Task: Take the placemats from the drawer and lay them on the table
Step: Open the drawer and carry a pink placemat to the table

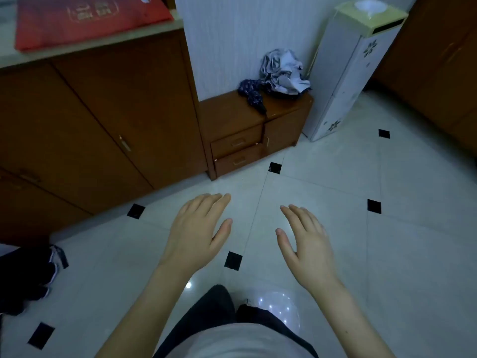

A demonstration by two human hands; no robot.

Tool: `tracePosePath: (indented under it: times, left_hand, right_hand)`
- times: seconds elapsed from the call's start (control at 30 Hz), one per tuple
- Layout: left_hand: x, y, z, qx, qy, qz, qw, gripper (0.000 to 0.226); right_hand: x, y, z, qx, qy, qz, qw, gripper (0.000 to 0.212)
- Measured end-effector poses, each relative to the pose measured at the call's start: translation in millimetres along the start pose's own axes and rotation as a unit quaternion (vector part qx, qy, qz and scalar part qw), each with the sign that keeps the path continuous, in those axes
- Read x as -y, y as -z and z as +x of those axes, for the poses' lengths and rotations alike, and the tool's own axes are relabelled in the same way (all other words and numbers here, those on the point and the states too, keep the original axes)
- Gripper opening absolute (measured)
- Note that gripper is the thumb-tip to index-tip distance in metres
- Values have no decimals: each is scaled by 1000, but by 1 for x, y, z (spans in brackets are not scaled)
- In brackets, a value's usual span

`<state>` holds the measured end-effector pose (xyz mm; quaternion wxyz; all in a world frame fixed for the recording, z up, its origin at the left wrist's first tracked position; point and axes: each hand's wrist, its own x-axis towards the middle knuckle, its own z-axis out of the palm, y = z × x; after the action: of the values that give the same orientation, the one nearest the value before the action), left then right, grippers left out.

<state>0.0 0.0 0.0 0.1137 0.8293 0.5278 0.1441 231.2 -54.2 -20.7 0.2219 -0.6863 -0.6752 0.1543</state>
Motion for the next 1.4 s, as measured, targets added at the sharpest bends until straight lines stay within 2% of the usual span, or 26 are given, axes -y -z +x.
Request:
tracePosePath:
  times: [0.37, 0.67, 0.97, 1.13, 1.4]
  left_hand:
    - [17, -28, 74, 5, 23, -23, 999, 51]
    - [80, -38, 209, -5, 15, -38, 999, 49]
    - [143, -33, 341, 1, -23, -29, 999, 49]
    - [172, -79, 389, 10, -28, -46, 999, 48]
    - [242, -218, 454, -5, 46, -51, 998, 47]
  right_hand:
    - [-35, -8, 91, -1, -15, 6, 1000, 54]
    - [-43, -28, 233, 7, -29, -4, 1000, 55]
    - [-40, -41, 378, -12, 3, -8, 1000, 52]
    - [-62, -86, 439, -2, 35, 0, 999, 49]
    - [-135, -218, 538, 48, 88, 7, 995, 45]
